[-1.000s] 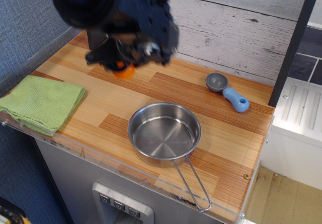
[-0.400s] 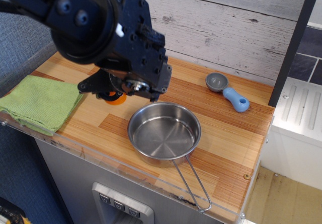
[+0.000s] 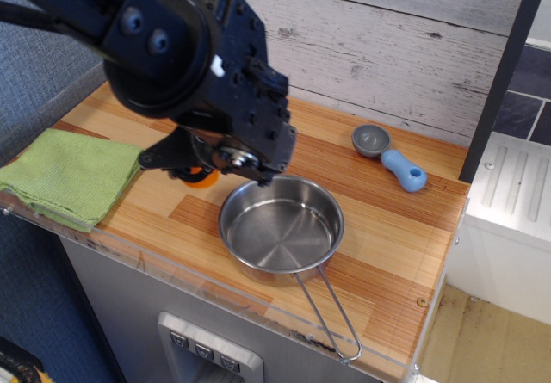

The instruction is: Take the carrot and place it in between cloth and silver vessel.

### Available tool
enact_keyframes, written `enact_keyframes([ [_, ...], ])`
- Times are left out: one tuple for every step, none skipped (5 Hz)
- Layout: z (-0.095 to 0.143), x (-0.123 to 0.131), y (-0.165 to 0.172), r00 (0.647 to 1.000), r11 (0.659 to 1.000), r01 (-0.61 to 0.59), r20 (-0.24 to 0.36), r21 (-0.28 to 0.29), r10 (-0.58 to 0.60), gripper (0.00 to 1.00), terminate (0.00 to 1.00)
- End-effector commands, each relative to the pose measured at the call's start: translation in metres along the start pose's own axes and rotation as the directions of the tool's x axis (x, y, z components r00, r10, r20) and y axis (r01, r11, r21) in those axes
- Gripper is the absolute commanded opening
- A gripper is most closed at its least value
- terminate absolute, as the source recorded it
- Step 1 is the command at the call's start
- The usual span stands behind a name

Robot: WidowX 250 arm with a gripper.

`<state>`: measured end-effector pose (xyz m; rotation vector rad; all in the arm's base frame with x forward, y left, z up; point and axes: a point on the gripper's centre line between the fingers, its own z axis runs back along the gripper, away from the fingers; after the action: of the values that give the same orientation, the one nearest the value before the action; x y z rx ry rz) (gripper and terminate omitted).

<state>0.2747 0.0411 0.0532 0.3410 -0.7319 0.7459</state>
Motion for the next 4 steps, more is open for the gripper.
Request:
enact_keyframes([
  [-0.003, -0.004, 0.012, 0.999, 0.999, -0.039, -0.021, 0.024, 0.040, 0.00, 0.00],
  [-0.008, -0.009, 0.017, 0.998, 0.998, -0.049, -0.037, 0.043, 0.051, 0.00, 0.00],
  [-0.015, -0.013, 0.018, 0.997, 0.997, -0.056, -0.058, 0.046, 0.059, 0.00, 0.00],
  [-0.018, -0.014, 0.015, 0.996, 0.998, -0.056, -0.066, 0.038, 0.058, 0.00, 0.00],
])
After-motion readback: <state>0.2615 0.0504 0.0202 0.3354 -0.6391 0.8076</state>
